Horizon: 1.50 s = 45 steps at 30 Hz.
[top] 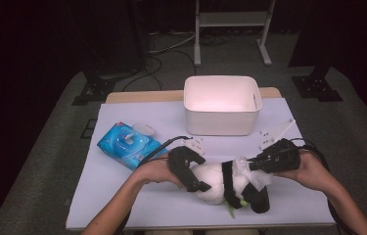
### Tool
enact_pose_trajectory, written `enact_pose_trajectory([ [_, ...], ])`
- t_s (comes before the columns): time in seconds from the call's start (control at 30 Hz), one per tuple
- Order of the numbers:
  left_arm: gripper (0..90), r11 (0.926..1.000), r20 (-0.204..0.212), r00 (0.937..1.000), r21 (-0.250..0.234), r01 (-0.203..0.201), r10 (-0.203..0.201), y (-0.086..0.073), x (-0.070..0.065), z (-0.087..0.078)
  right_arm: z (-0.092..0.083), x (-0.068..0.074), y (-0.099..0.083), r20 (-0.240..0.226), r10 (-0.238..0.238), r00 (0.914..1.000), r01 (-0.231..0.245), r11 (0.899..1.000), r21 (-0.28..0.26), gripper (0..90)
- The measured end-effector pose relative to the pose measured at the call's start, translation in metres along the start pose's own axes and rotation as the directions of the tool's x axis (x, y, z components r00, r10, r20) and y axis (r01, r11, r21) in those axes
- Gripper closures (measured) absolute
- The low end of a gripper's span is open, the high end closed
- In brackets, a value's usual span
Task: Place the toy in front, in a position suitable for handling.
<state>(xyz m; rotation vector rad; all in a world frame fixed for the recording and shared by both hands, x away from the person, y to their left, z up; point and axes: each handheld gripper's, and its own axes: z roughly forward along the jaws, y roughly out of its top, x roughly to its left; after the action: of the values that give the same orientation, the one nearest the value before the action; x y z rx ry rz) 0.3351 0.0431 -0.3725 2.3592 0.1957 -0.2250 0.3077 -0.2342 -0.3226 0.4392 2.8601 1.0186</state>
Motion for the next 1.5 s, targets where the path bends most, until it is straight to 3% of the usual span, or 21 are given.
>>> enact_pose_trajectory([
  [0.33,0.0,0.9997,0.028,0.9996,0.023,-0.002,0.002,0.002,0.001,0.021,0.003,0.001,-0.010,-0.021,0.012,0.9997,-0.013,1.000,-0.008,85.1],
  [0.5,3.5,0.9989,0.016,0.9994,0.034,-0.031,0.031,0.004,-0.001,0.027,0.004,0.002,-0.011,-0.023,0.019,0.9996,-0.019,1.000,-0.001,85.1],
  [0.6,11.2,0.9976,0.012,0.9980,0.030,-0.062,0.062,0.004,-0.002,0.023,0.002,0.001,-0.011,-0.029,0.021,0.9994,-0.022,1.000,-0.014,84.9],
  [0.8,18.0,0.9972,-0.005,0.9972,0.009,-0.074,0.074,0.008,0.001,0.012,-0.006,-0.005,-0.006,-0.018,0.005,0.9998,-0.006,0.999,-0.047,84.8],
  [0.97,20.4,0.9927,-0.020,0.9933,0.042,-0.113,0.114,0.011,0.001,0.007,-0.008,-0.014,0.001,-0.017,0.008,0.9998,-0.009,0.999,-0.047,84.6],
  [1.33,23.4,0.9940,-0.070,0.9923,0.046,-0.099,0.102,0.004,0.010,-0.010,0.004,-0.029,0.026,-0.034,-0.003,0.9994,0.003,1.000,-0.022,84.4],
  [1.5,23.1,0.9965,-0.067,0.9943,0.020,-0.082,0.083,-0.004,0.008,-0.011,0.010,-0.030,0.035,-0.042,-0.025,0.9988,0.025,1.000,-0.009,84.4],
])
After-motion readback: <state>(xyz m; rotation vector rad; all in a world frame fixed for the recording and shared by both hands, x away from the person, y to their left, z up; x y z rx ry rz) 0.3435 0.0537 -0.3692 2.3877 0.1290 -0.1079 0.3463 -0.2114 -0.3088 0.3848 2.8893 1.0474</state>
